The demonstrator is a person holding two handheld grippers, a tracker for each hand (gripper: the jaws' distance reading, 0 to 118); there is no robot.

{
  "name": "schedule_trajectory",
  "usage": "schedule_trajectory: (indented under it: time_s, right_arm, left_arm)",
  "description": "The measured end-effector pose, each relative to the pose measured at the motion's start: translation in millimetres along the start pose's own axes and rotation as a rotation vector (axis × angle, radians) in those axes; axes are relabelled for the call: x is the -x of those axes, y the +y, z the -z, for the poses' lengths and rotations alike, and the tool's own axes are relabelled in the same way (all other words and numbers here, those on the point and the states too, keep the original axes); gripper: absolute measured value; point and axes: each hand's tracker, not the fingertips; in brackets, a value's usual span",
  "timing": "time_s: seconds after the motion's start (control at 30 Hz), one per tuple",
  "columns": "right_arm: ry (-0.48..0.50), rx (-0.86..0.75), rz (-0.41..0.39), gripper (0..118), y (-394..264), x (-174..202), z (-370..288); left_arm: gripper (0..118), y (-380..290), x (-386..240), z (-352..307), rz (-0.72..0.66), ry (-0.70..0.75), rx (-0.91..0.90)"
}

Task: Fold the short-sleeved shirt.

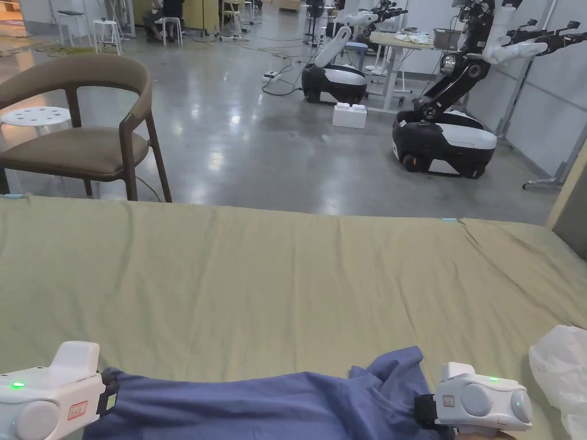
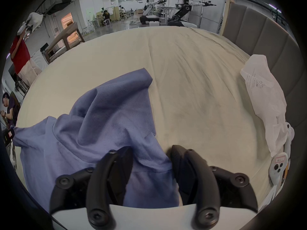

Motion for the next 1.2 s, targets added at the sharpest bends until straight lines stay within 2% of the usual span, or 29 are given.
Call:
schedule_trajectory:
  time_s: [0.07, 0.13, 0.2, 0.27, 0.37, 0.53, 0.83, 1.2]
  right_arm:
    - [-0.018, -0.032, -0.06, 4, 0.9, 4.3, -1.2]
    - [-0.024, -0.031, -0.117, 4, -2.9, 10.6, -0.1]
    - [-0.026, -0.034, -0.112, 3, -5.1, 8.4, -5.5]
    - [-0.018, -0.091, -0.08, 3, -11.0, 5.9, -21.8]
    - [-0.044, -0.192, -0.079, 2, -14.6, -1.3, -53.8]
    - [-0.024, -0.327, -0.052, 2, -10.8, -15.1, -130.3]
    - [-0.039, -0.626, -0.141, 2, 7.5, -15.5, -293.9]
    - [-0.05, -0.865, -0.15, 2, 60.1, 2.4, -443.6]
  left_arm:
    - [0, -1.5, 0.3, 3.1, 0.007, 0.004, 0.004]
    - [0, -2.3, 1.9, -1.1, 0.005, 0.007, -0.001]
    - [0, -2.5, 3.7, -5.4, -0.006, 0.012, -0.009]
    - [0, -1.1, 7.6, -13.8, -0.017, 0.018, -0.027]
    - [0, 3.3, 12.7, -27.7, -0.02, 0.025, -0.055]
    - [0, 18.9, 19.1, -71.5, -0.025, 0.024, -0.14]
    - [0, 65.8, 17.5, -184.1, -0.002, 0.036, -0.349]
    - [0, 147.2, 30.6, -288.4, 0.008, 0.059, -0.503]
